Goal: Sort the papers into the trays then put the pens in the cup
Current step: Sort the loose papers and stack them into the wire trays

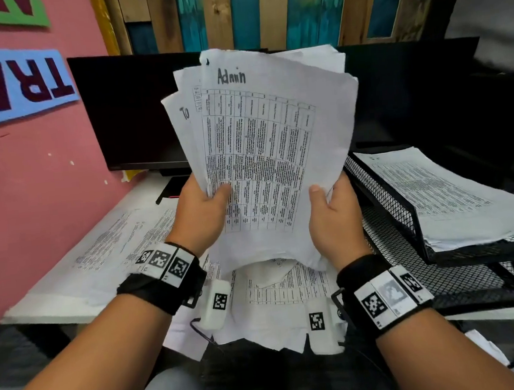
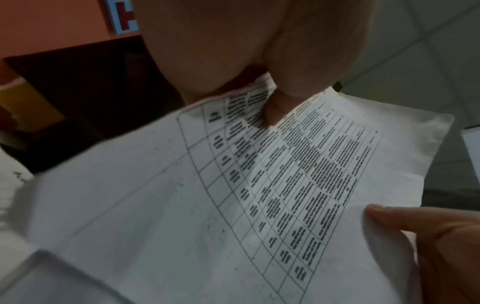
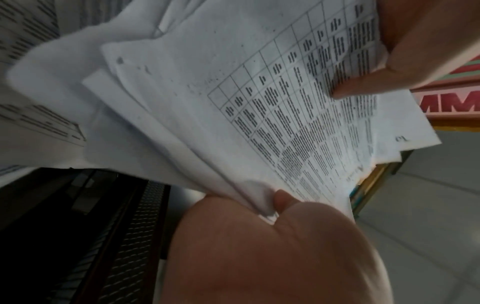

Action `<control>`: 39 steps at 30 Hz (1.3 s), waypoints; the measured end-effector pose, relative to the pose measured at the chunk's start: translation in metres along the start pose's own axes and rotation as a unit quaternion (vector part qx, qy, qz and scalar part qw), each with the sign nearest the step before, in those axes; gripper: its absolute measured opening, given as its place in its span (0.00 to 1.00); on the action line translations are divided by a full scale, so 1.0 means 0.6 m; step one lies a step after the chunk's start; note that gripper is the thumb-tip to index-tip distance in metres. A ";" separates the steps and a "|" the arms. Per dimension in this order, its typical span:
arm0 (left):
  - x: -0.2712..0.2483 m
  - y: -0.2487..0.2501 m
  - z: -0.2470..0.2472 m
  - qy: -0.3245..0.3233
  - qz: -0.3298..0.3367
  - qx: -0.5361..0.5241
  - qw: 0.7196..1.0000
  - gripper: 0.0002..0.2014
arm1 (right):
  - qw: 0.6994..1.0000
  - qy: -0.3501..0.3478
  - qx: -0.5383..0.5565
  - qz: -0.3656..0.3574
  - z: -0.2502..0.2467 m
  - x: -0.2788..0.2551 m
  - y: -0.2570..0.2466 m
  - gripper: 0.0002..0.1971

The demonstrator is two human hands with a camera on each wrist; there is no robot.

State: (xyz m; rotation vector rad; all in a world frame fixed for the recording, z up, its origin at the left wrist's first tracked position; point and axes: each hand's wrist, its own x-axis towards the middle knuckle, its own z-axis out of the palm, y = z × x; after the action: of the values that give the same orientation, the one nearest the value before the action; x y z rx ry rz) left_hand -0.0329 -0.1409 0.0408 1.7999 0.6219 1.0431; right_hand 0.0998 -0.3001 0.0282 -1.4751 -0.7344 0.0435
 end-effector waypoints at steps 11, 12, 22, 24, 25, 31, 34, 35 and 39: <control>-0.003 0.011 -0.028 -0.107 -0.012 -0.120 0.987 0.23 | 0.997 0.011 0.022 0.080 0.000 -0.005 0.011 0.20; -0.001 0.012 -0.029 -0.104 -0.018 -0.134 0.985 0.23 | 0.996 0.009 0.031 0.087 0.002 -0.002 0.008 0.20; -0.024 -0.039 -0.032 -0.162 -0.125 -0.085 0.975 0.28 | 0.978 -0.013 0.081 0.191 0.013 -0.004 0.048 0.26; -0.037 -0.047 -0.023 -0.142 -0.154 -0.061 0.976 0.31 | 0.972 -0.001 0.087 0.219 0.014 -0.012 0.056 0.21; -0.042 -0.050 -0.016 -0.134 -0.158 -0.057 0.977 0.33 | 0.969 0.003 0.094 0.228 0.014 -0.015 0.059 0.20; -0.035 -0.042 -0.002 -0.067 -0.167 -0.010 0.984 0.27 | 0.971 -0.012 0.079 0.226 0.021 -0.005 0.044 0.17; -0.017 -0.050 -0.005 -0.019 -0.145 -0.069 0.987 0.09 | 0.966 -0.014 0.065 0.249 0.015 0.004 0.047 0.20; -0.011 -0.052 -0.006 0.002 -0.148 -0.090 0.985 0.10 | 0.958 -0.011 0.083 0.273 0.011 0.005 0.051 0.22; -0.005 -0.051 0.002 0.056 -0.145 -0.173 0.973 0.18 | 0.896 -0.033 0.229 0.380 -0.005 -0.006 0.057 0.21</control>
State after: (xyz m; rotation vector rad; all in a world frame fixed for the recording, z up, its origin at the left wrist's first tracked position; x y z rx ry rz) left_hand -0.0326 -0.1306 0.0118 1.3111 0.6981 0.9869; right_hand 0.1125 -0.2999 -0.0042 -1.2212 -0.1341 0.8157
